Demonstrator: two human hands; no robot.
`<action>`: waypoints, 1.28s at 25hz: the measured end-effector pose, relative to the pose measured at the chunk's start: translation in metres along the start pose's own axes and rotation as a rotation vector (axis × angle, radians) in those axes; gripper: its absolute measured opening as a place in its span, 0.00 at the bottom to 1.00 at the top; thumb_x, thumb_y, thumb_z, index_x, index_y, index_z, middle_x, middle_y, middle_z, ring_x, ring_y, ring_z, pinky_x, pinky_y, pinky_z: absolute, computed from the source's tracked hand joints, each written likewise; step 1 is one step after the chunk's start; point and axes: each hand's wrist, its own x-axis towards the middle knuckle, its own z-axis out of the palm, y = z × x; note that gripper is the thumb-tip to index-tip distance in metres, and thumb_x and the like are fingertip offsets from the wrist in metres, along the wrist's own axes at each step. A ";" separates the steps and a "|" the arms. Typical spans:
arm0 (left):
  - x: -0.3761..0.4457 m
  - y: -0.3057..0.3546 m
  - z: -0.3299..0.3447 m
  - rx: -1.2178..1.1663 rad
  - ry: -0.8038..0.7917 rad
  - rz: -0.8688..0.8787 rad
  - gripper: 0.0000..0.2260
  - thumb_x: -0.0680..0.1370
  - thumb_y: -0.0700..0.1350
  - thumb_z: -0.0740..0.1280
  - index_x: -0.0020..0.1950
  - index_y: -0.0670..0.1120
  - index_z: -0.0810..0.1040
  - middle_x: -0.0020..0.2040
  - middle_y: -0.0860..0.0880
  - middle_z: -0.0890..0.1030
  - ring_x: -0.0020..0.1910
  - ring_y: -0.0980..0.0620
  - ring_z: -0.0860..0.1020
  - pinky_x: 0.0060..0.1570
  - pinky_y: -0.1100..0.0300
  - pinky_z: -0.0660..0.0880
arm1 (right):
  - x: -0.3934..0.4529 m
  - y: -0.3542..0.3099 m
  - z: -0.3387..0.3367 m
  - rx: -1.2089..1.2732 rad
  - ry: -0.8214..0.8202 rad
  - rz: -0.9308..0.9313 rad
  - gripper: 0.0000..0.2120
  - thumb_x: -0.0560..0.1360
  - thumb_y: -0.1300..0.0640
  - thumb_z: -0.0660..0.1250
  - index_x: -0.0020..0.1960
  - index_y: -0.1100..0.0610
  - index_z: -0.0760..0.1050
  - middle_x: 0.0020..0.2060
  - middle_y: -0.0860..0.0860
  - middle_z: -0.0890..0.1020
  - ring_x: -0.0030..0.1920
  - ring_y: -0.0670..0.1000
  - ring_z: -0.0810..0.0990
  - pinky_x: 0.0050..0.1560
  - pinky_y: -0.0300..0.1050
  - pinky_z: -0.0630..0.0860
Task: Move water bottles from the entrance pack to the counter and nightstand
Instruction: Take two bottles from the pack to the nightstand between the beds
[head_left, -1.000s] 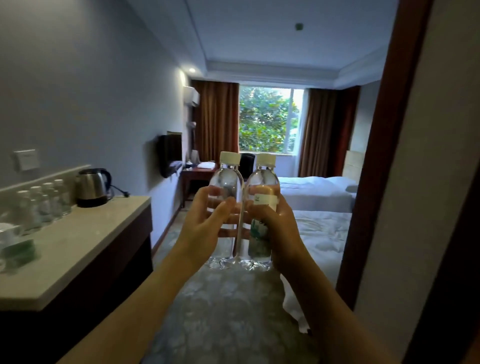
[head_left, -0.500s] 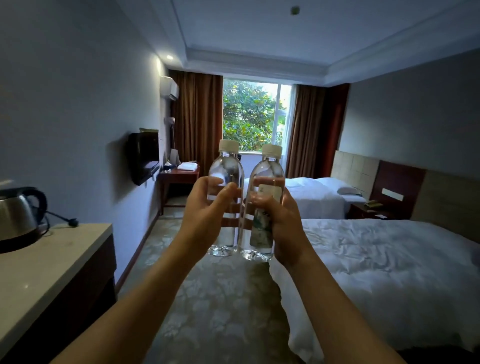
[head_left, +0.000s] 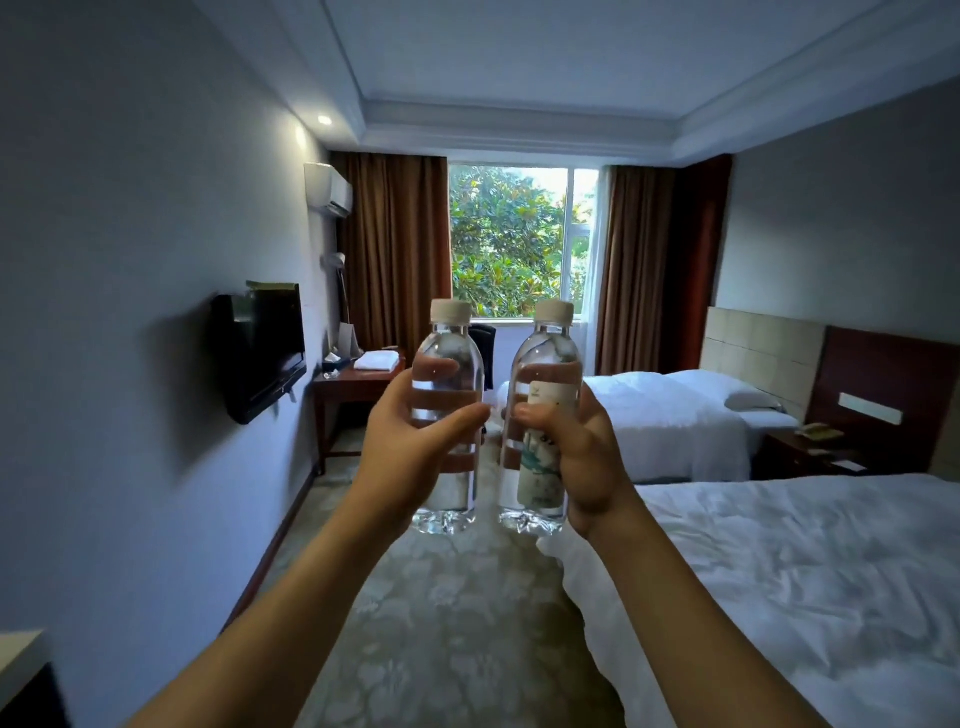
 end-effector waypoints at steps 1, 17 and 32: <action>0.032 -0.013 -0.001 0.011 0.002 0.005 0.18 0.72 0.37 0.73 0.61 0.44 0.76 0.46 0.44 0.83 0.40 0.48 0.84 0.37 0.48 0.83 | 0.034 0.014 -0.001 0.008 -0.004 0.002 0.23 0.60 0.53 0.74 0.53 0.59 0.78 0.42 0.58 0.83 0.43 0.59 0.84 0.45 0.59 0.83; 0.541 -0.313 -0.085 -0.092 0.021 0.055 0.13 0.68 0.44 0.71 0.52 0.51 0.80 0.46 0.43 0.83 0.42 0.46 0.84 0.37 0.55 0.81 | 0.533 0.313 0.033 -0.084 0.095 0.055 0.19 0.63 0.56 0.72 0.53 0.55 0.78 0.43 0.58 0.84 0.44 0.59 0.84 0.40 0.50 0.84; 0.996 -0.592 0.007 -0.105 -0.039 0.034 0.12 0.68 0.43 0.71 0.51 0.52 0.80 0.45 0.43 0.84 0.39 0.47 0.85 0.33 0.58 0.79 | 1.009 0.558 -0.089 -0.004 0.087 0.037 0.19 0.65 0.56 0.72 0.56 0.53 0.78 0.44 0.57 0.84 0.44 0.59 0.86 0.45 0.58 0.83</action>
